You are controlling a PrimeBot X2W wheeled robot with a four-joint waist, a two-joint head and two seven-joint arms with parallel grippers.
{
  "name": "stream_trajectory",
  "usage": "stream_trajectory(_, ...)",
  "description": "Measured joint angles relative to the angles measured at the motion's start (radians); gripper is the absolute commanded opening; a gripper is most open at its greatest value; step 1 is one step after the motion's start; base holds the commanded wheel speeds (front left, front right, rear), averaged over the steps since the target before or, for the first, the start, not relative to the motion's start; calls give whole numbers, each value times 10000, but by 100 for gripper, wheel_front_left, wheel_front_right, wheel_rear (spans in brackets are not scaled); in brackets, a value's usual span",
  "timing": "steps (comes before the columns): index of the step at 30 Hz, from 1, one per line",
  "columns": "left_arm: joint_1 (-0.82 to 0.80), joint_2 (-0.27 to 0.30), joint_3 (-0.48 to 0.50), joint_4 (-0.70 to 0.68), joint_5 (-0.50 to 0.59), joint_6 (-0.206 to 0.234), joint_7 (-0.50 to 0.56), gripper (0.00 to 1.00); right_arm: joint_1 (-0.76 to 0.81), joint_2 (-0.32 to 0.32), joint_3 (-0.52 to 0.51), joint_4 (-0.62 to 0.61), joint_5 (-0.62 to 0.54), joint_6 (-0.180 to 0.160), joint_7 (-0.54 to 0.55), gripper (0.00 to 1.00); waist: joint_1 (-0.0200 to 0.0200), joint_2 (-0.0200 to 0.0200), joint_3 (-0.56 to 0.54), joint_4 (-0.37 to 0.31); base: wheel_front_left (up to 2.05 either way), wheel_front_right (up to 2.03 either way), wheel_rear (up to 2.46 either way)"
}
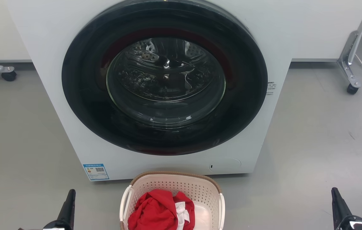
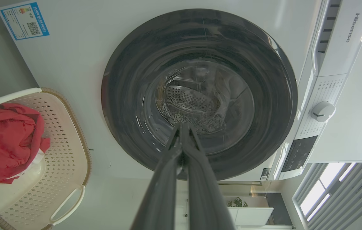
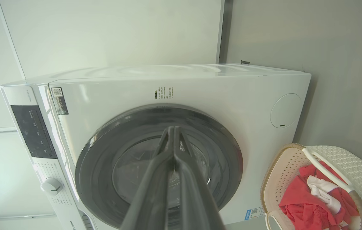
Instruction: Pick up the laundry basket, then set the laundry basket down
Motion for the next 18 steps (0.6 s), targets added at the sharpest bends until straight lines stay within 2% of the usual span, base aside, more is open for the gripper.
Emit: stream_trajectory(18, 0, -2, 0, 8, 0, 0, 0, 0, 0, 0, 0, 0, 0, 0, 0, 0, 0, 0, 0, 0, 0, 0, 0)
